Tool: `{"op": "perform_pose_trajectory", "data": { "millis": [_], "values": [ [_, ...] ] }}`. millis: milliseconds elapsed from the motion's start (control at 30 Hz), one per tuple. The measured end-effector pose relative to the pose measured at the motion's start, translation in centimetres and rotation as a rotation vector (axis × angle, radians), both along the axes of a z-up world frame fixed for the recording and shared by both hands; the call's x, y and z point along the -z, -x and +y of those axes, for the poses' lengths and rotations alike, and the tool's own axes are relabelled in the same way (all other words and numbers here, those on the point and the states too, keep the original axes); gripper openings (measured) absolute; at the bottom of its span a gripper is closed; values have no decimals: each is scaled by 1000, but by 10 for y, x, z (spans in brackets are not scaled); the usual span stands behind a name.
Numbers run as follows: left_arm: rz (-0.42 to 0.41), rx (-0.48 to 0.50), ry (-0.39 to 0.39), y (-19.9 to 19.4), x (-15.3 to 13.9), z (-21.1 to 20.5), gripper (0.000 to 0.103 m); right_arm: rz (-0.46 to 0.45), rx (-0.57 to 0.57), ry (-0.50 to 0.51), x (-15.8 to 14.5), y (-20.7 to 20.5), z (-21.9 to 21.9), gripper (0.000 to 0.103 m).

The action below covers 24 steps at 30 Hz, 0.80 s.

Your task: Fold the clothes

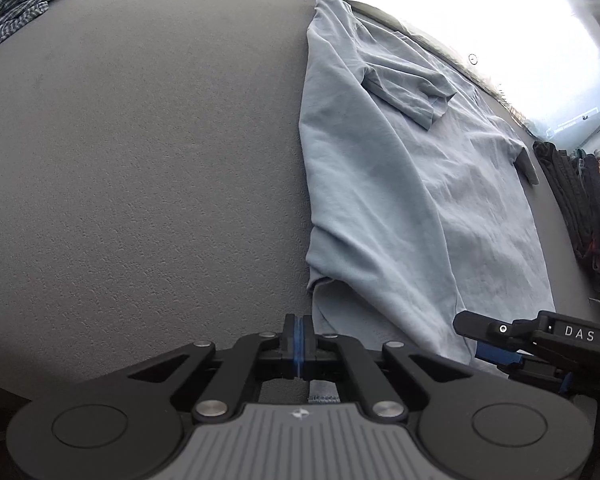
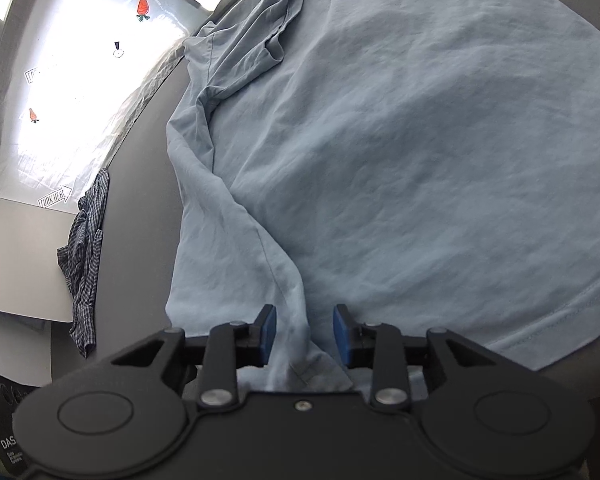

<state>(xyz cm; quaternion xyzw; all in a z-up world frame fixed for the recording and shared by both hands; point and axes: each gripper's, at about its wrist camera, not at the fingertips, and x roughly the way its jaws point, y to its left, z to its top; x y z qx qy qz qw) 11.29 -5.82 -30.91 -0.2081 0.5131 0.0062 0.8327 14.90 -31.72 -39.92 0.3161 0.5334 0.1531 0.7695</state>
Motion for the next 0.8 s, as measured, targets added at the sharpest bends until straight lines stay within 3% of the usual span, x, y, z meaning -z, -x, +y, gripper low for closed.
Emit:
{"op": "perform_pose_trajectory", "data": {
  "millis": [133,233,333,433,500,567,800],
  "values": [
    [-1,6,-12,-2,1,-6,2,-26,-44,21,-2,-5,7,44],
    [-6,16,-2,-5,1,-8,4,-32,-81,-28,-1,-8,12,4],
    [-14,36,9,-8,1,-11,4,-82,9,-166,-10,-9,-3,4],
    [-32,68,23,-11,-1,-17,10,-82,177,-319,-11,-12,-32,4],
    [-45,93,26,-13,-2,-21,11,-66,252,-298,-9,-12,-46,4],
    [-53,110,18,-15,-4,-25,12,-46,290,-216,-5,-11,-52,4],
    [-88,150,-81,-22,-8,-42,13,-25,300,-140,3,-8,-57,4]
  ]
}}
